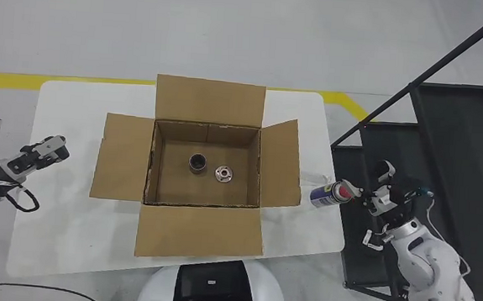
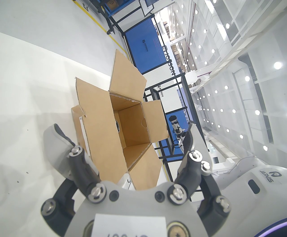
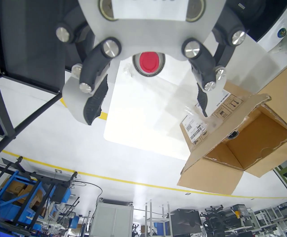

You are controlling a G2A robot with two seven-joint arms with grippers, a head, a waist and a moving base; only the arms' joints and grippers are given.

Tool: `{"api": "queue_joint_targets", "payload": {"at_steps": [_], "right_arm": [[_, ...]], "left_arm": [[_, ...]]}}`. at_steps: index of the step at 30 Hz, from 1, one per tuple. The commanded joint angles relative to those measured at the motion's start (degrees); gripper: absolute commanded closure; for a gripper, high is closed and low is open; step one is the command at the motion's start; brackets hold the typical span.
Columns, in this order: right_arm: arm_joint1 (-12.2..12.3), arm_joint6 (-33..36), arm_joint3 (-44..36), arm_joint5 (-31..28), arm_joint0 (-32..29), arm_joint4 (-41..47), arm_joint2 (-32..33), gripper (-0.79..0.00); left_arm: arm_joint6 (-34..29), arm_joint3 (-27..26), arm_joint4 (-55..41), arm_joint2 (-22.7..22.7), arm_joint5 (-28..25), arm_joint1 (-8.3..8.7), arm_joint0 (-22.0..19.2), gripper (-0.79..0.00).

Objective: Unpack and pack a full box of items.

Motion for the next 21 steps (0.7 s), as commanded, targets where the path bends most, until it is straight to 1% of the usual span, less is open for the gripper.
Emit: {"api": "queue_joint_targets", "payload": {"at_steps": [1,5,8,14,16,21], "right_arm": [[-0.1,-2.3,2.0,1.2,0.1,-3.3,-1.1,-0.785],[0.1,-8.4,6.3,2.3,0.6,-14.8,-3.6,-0.785],[0.2,-11.1,9.4,2.9,1.3,-17.9,-4.8,-0.785],[0.2,-14.7,15.3,8.3,4.0,-24.1,-6.6,-0.785],[0.2,-15.5,17.1,8.2,4.9,-24.3,-7.2,-0.785],[0.3,-14.0,20.4,7.4,7.8,-25.3,-9.2,-0.785]], "left_arm": [[0.0,0.0,0.0,0.0,0.0,0.00,0.0,-0.785],[0.0,0.0,0.0,0.0,0.0,0.00,0.0,-0.785],[0.0,0.0,0.0,0.0,0.0,0.00,0.0,-0.785],[0.0,0.0,0.0,0.0,0.0,0.00,0.0,-0.785],[0.0,0.0,0.0,0.0,0.0,0.00,0.0,-0.785],[0.0,0.0,0.0,0.0,0.0,0.00,0.0,-0.785]]}}
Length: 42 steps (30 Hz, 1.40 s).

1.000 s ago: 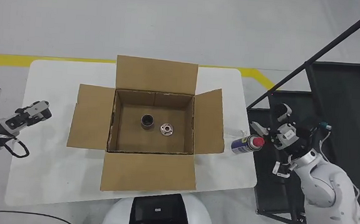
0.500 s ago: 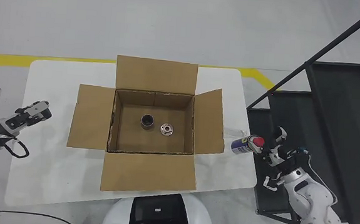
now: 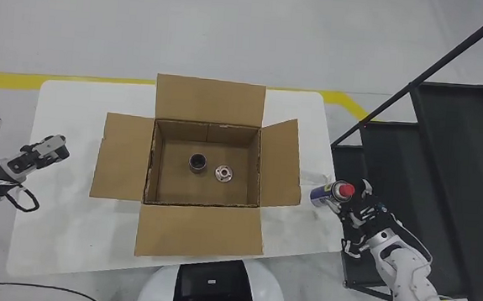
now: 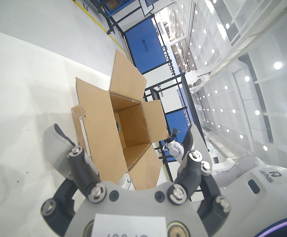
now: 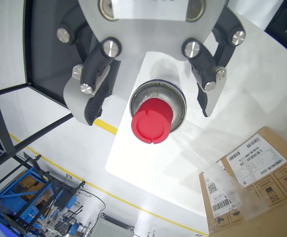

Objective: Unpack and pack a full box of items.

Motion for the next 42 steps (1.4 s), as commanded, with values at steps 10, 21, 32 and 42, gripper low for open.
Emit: {"api": "queue_joint_targets", "payload": {"at_steps": [10,21,32,42], "right_arm": [[0.0,2.6,6.2,-2.4,5.5,1.3,-3.4,-0.785],[0.1,3.7,8.8,-3.4,7.5,2.4,-5.0,-0.055],[0.1,4.5,9.9,-2.6,9.4,4.8,-6.1,0.000],[0.5,9.1,3.8,-6.8,9.1,15.4,-2.5,0.000]], "left_arm": [[0.0,0.0,0.0,0.0,0.0,0.00,0.0,-0.785],[0.0,0.0,0.0,0.0,0.0,0.00,0.0,-0.785],[0.0,0.0,0.0,0.0,0.0,0.00,0.0,-0.785],[0.0,0.0,0.0,0.0,0.0,0.00,0.0,-0.785]]}}
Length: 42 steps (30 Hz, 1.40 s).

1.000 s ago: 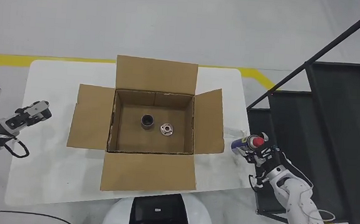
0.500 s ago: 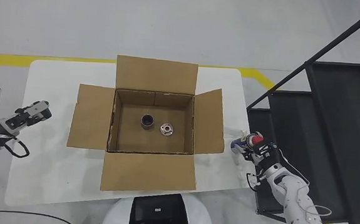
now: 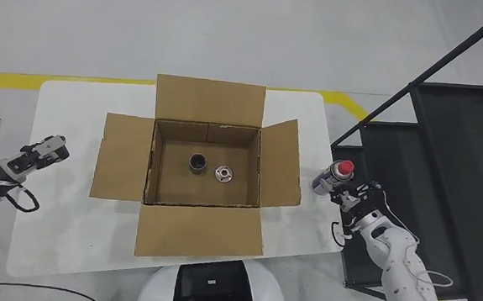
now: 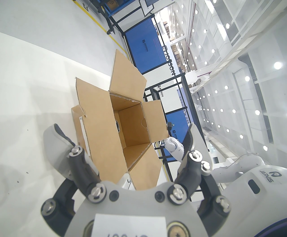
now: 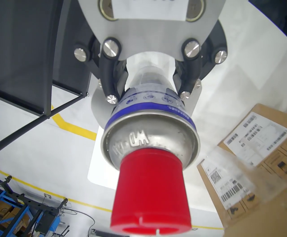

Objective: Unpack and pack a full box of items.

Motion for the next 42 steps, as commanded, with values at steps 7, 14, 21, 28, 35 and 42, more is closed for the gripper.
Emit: {"api": "queue_joint_targets", "payload": {"at_steps": [7,14,21,28,35,42], "right_arm": [[0.5,8.9,-15.7,-3.7,-4.7,18.1,6.9,0.000],[0.9,26.4,-28.1,-4.8,-7.7,40.6,8.5,0.000],[1.4,35.4,-34.7,-5.3,-9.7,50.5,8.8,0.000],[1.4,36.3,-35.4,-6.2,-10.3,54.4,8.2,0.000],[1.4,36.3,-35.4,-6.2,-10.3,54.4,8.2,0.000],[1.4,37.0,-35.8,-4.8,-9.8,53.5,7.8,0.000]], "left_arm": [[0.0,0.0,0.0,0.0,0.0,0.00,0.0,-0.785],[0.0,0.0,0.0,0.0,0.0,0.00,0.0,-0.785],[0.0,0.0,0.0,0.0,0.0,0.00,0.0,-0.785],[0.0,0.0,0.0,0.0,0.0,0.00,0.0,-0.785],[0.0,0.0,0.0,0.0,0.0,0.00,0.0,-0.785],[0.0,0.0,0.0,0.0,0.0,0.00,0.0,-0.785]]}}
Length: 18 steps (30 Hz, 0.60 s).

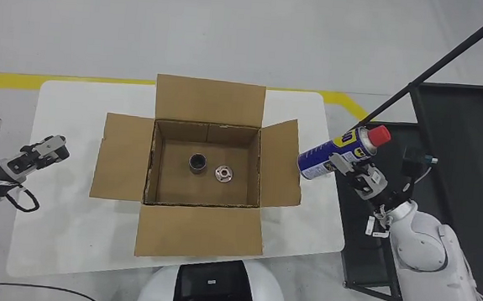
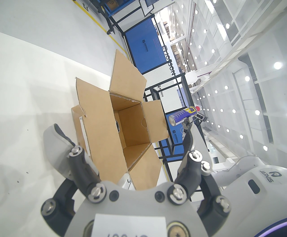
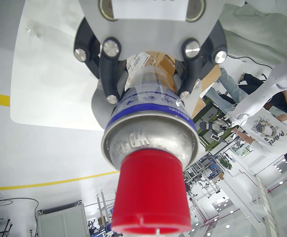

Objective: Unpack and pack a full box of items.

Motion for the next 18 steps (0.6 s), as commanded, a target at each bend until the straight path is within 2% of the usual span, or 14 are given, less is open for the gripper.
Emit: {"api": "queue_joint_targets", "payload": {"at_steps": [1,5,10,13,18], "right_arm": [[0.0,1.6,-1.3,2.3,1.2,-0.9,-1.2,0.000],[0.2,8.9,-4.2,6.8,7.4,-0.4,-7.7,0.000],[0.1,18.3,-4.6,16.2,15.1,4.0,-16.7,0.000],[-0.6,16.7,-3.8,23.5,17.5,9.5,-20.9,0.000],[-1.1,17.0,-3.1,28.4,20.7,8.2,-25.9,0.000]], "left_arm": [[0.0,0.0,0.0,0.0,0.0,0.00,0.0,-0.785],[0.0,0.0,0.0,0.0,0.0,0.00,0.0,-0.785],[0.0,0.0,0.0,0.0,0.0,0.00,0.0,-0.785],[0.0,0.0,0.0,0.0,0.0,0.00,0.0,-0.785],[0.0,0.0,0.0,0.0,0.0,0.00,0.0,-0.785]]}}
